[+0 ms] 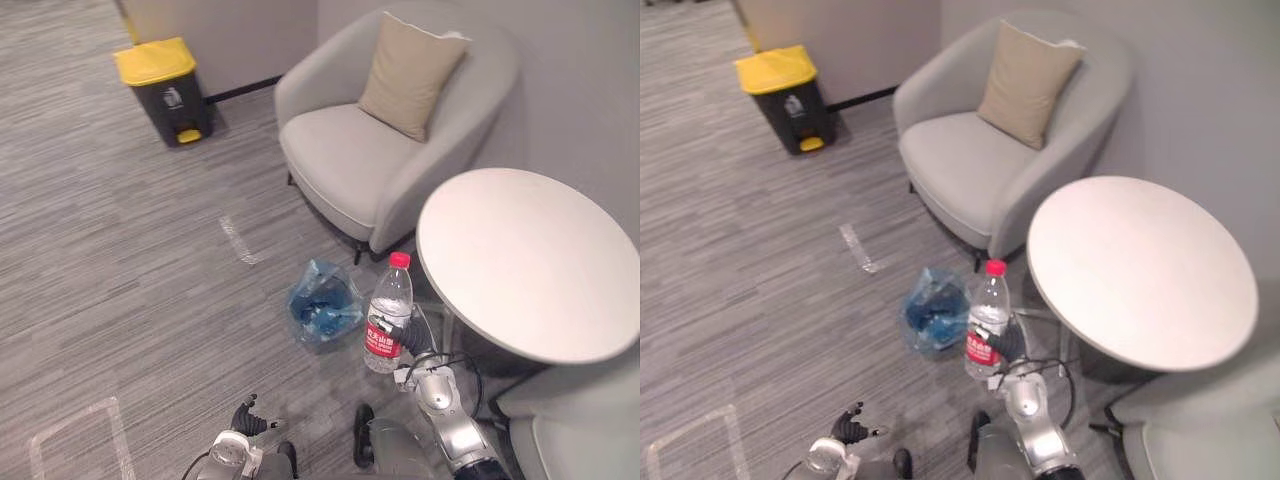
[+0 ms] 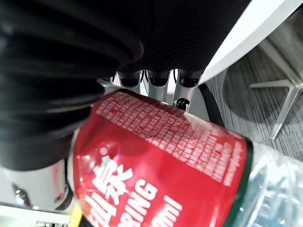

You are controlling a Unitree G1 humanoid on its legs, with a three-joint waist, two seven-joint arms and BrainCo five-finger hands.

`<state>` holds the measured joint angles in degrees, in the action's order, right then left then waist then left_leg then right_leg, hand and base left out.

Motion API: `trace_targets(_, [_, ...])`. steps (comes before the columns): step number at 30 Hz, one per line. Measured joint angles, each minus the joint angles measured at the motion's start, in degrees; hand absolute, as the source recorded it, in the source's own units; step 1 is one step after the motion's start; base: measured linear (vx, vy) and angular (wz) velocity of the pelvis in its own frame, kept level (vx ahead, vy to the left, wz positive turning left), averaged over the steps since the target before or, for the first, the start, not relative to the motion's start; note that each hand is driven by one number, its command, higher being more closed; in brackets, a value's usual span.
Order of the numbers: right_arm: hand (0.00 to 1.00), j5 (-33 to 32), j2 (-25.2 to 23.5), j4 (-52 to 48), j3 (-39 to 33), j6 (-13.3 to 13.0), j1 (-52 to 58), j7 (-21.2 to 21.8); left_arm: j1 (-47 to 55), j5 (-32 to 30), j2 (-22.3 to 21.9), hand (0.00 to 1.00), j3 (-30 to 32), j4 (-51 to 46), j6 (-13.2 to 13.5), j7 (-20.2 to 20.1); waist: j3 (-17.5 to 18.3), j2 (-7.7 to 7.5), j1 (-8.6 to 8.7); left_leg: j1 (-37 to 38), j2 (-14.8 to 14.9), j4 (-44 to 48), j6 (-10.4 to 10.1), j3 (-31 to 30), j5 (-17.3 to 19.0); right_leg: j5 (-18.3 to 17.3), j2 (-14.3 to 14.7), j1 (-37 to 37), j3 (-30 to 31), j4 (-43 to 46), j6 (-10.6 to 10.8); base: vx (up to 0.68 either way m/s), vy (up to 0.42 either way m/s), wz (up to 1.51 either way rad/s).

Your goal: Gather rubbish on tea table into small bin, then transfer packed bag to large trash can.

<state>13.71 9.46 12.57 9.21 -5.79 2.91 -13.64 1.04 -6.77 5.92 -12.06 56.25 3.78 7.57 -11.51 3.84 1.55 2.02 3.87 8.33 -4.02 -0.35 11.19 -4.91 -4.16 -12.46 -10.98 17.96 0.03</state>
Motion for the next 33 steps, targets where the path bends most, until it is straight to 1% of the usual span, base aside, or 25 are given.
trace_targets(2, [1.0, -0.1, -0.3, 0.0, -0.7, 0.0, 0.9, 0.2, 0.0, -0.5, 0.1, 0.0, 0.0, 0.0, 0.0, -0.1, -0.3, -0.13, 0.32, -0.5, 0.6, 2.8, -0.5, 0.2, 0.2, -0.4, 0.5, 3.0, -1.3, -2.6, -0.2, 0.16, -0.054, 0.37])
trace_targets(3, [1.0, -0.1, -0.4, -0.1, -1.4, 0.0, 1.7, 0.2, -0.1, -0.9, 0.0, 0.0, -0.1, -0.1, 0.1, -0.1, -0.4, -0.47, 0.4, -2.0, 0.8, 7.6, -1.5, 0.9, 0.8, -1.0, 0.5, 5.5, -1.6, -4.6, 0.0, 0.08, -0.029, 0.45])
trace_targets(4, [1.0, -0.1, -0.4, -0.3, -1.5, 0.0, 2.1, 0.2, -0.2, -1.0, -0.1, 0.0, -0.1, -0.2, 0.3, -0.2, -0.4, -0.69, 0.35, -3.4, 1.0, 12.1, -1.9, 2.0, 1.1, -1.0, 0.6, 7.0, -1.7, -5.9, 0.1, 0.08, -0.033, 0.36])
trace_targets(5, [1.0, -0.1, -0.1, -0.7, -1.2, 0.0, 2.6, 0.2, -0.2, -1.0, -0.1, 0.0, -0.1, -0.7, 0.5, -0.2, -0.5, -0.78, 0.25, -5.8, 1.9, 18.5, -1.9, 4.4, 1.1, -0.9, 0.8, 8.9, -2.0, -7.4, 0.0, 0.08, -0.005, 0.09])
trace_targets(6, [1.0, -0.2, 0.1, -0.7, -1.0, 0.0, 2.7, 0.3, -0.2, -1.0, -0.1, 0.0, -0.1, -1.1, 0.6, -0.2, -0.5, -0.59, -0.46, -7.6, 3.3, 24.2, -2.1, 6.9, 0.9, -0.6, 1.2, 10.9, -2.3, -8.5, -0.2, 0.07, 0.0, -0.05])
trace_targets(7, [1.0, -0.2, -0.2, -0.7, -0.9, 0.0, 2.7, 0.3, -0.2, -1.0, 0.0, 0.0, -0.1, -1.0, 0.5, -0.2, -0.5, -0.7, -0.71, -7.9, 3.8, 25.4, -2.1, 7.5, 1.2, -0.6, 1.1, 11.3, -2.1, -8.7, -0.3, 0.07, 0.041, -0.16])
trace_targets(8, [1.0, -0.2, -0.4, -0.7, -0.4, 0.0, 2.6, 0.3, -0.1, -1.1, -0.1, 0.0, -0.2, -1.0, 0.6, -0.2, -0.5, -0.68, -0.88, -8.0, 4.8, 25.8, -1.3, 8.8, 3.0, -0.5, 1.2, 12.1, -1.9, -9.4, -0.4, 0.07, 0.062, -0.12])
trace_targets(10, [1.0, -0.2, -0.4, -0.7, -0.3, 0.0, 2.2, 0.3, -0.1, -1.1, -0.1, 0.0, -0.1, -1.0, 0.5, -0.3, -0.5, -0.72, -0.98, -8.2, 5.5, 22.2, -0.7, 9.0, 5.2, -0.4, 0.7, 12.2, -0.7, -9.6, -0.1, 0.07, 0.125, -0.18])
trace_targets(11, [1.0, -0.2, -0.4, -0.7, -0.3, 0.0, 2.0, 0.2, -0.2, -1.2, 0.0, 0.0, -0.2, -1.0, 0.6, -0.3, -0.6, -0.82, -1.18, -8.3, 5.5, 17.8, -0.8, 8.5, 5.0, 0.0, -0.1, 12.2, 0.0, -9.8, 0.5, 0.05, 0.17, -0.27])
trace_targets(12, [1.0, -0.2, -0.3, -0.7, -0.2, 0.0, 2.0, 0.2, -0.2, -1.2, 0.0, 0.0, -0.3, -1.0, 0.6, -0.2, -0.5, -0.57, -1.17, -8.2, 5.5, 13.2, -1.1, 7.6, 3.2, 0.1, -0.4, 12.2, 0.4, -9.9, 1.6, 0.05, 0.191, -0.27])
trace_targets(13, [1.0, -0.1, 0.0, -0.7, 0.0, 0.0, 2.0, 0.2, -0.1, -1.5, -0.2, 0.0, -0.4, -1.0, 0.5, -0.3, -0.2, 0.57, -1.12, -8.0, 6.0, 8.5, -2.8, 6.9, -0.7, 0.2, 0.2, 12.3, 1.0, -10.2, 2.6, 0.06, 0.22, -0.27])
trace_targets(14, [1.0, -0.1, -0.1, -0.2, 0.0, 0.3, 1.8, 0.2, -0.4, -1.6, -0.1, 0.0, -0.3, -0.8, 0.5, -0.3, -0.3, 0.4, -1.37, -7.1, 5.2, 8.1, -2.9, 6.7, -0.4, 0.3, -0.2, 12.5, 2.5, -10.5, 3.5, 0.09, 0.289, -0.22])
trace_targets(15, [1.0, 0.0, -0.5, -0.4, 0.9, 0.4, 1.8, 0.4, -0.4, -1.9, 0.8, 0.0, -0.4, -0.8, 0.6, -0.2, -0.4, -0.97, -1.36, -6.6, 3.4, 6.9, -2.2, 7.6, -0.8, 0.8, -1.8, 12.4, 3.3, -11.6, 4.8, 0.08, 0.285, -0.15])
trace_targets(17, [1.0, 0.4, -0.5, -0.4, 1.9, 0.4, 1.8, 0.7, -0.9, -2.2, 1.4, 0.0, -0.8, -0.8, 0.5, -0.3, -0.2, -1.67, -1.37, -6.9, 1.7, 5.9, -1.5, 7.9, -1.2, 1.3, -3.4, 11.8, 3.7, -12.3, 5.6, 0.04, 0.211, -0.01])
trace_targets(18, [1.0, 1.2, -0.4, -0.3, 2.9, 0.4, 1.1, 0.9, -0.9, -2.2, 1.7, 0.0, -0.9, -0.8, 0.5, -0.2, -0.3, -1.66, -1.51, -7.1, 0.7, 5.5, -0.8, 8.7, -1.3, 1.4, -4.4, 11.0, 4.2, -12.3, 6.2, 0.02, 0.174, -0.08])
trace_targets(20, [1.0, 2.1, -0.4, 1.5, 4.6, 0.4, -1.6, 1.2, -1.1, -2.2, 2.0, 0.0, -0.9, -0.8, 0.5, -0.1, -0.6, -1.46, -1.67, -7.6, -0.1, 4.7, -0.3, 9.5, -1.5, 1.7, -5.0, 9.5, 5.3, -12.1, 6.7, 0.0, 0.111, -0.21])
trace_targets(23, [1.0, 2.2, -0.1, 5.7, 6.0, 0.4, -8.7, 1.2, -3.4, -2.2, 2.7, 0.0, -0.9, -0.5, 0.4, 0.1, -3.3, -0.91, -1.73, -12.0, -0.3, 6.2, 0.2, 10.2, -1.8, 1.8, -5.2, 4.2, 6.1, -9.3, 6.8, -0.04, 0.039, -0.11])
trace_targets(25, [1.0, 2.4, 1.5, 8.4, 7.1, 0.8, -14.2, 0.5, -5.7, -1.5, 2.8, 0.0, -0.9, -0.5, 0.5, 1.1, -6.0, -0.67, -1.9, -16.2, 0.1, 8.0, 0.4, 10.2, -2.0, 1.9, -5.0, -0.2, 6.3, -7.2, 6.6, -0.08, -0.006, 0.0])
trace_targets(27, [1.0, 2.7, 2.8, 10.7, 7.2, 1.2, -19.0, -0.6, -7.9, 0.1, 3.0, 0.0, -0.8, -0.5, 0.5, 1.5, -8.6, -0.73, -2.07, -19.2, 0.5, 9.2, 0.6, 10.2, -2.2, 2.0, -4.8, -3.5, 6.4, -5.5, 6.5, -0.1, -0.032, 0.02])
trace_targets(28, [1.0, 2.8, 3.4, 11.5, 7.2, 1.4, -20.8, -0.9, -8.6, 0.5, 3.0, 0.0, -0.8, -0.5, 0.5, 1.8, -9.2, -0.67, -2.05, -20.6, 0.5, 9.4, 0.8, 10.1, -2.4, 2.0, -4.9, -4.9, 6.4, -4.9, 6.4, -0.12, -0.031, 0.06])
trace_targets(30, [1.0, 3.2, 6.4, 13.7, 7.1, 2.0, -26.9, -2.1, -12.1, 2.3, 3.5, 0.0, -0.2, -0.8, 0.6, 2.5, -11.7, -0.64, -2.04, -25.4, 0.3, 10.7, 1.2, 9.4, -3.3, 2.1, -5.1, -9.9, 6.3, -2.6, 6.3, -0.09, -0.016, 0.15])
trace_targets(33, [1.0, 3.3, 9.5, 17.7, 6.8, 2.5, -34.2, -3.5, -16.9, 3.9, 4.7, 0.0, 0.6, -1.7, 0.8, 3.8, -13.4, -0.52, -2.17, -32.0, 0.0, 10.9, 1.3, 7.8, -5.4, 2.4, -5.8, -16.6, 5.1, 0.0, 5.9, -0.11, -0.024, 0.3])
